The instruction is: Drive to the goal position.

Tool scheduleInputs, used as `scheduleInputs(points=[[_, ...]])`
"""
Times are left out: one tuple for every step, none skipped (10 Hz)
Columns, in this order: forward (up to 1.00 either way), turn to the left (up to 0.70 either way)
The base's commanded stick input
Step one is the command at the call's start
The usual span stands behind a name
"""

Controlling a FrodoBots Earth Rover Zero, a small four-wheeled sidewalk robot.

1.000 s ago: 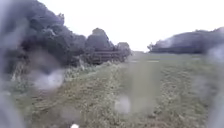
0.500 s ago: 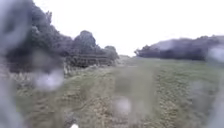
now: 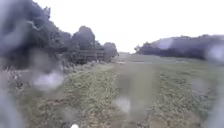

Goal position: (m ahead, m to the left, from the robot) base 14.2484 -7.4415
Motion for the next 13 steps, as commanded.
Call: scheduleInputs(points=[[0.85,0.0],[0.85,0.0],[0.85,0.0],[0.85,0.0],[0.85,0.0],[0.85,0.0],[0.85,0.0],[0.85,0.0],[0.85,0.0],[0.85,0.0],[0.85,-0.19],[0.85,-0.34],[0.85,-0.34]])
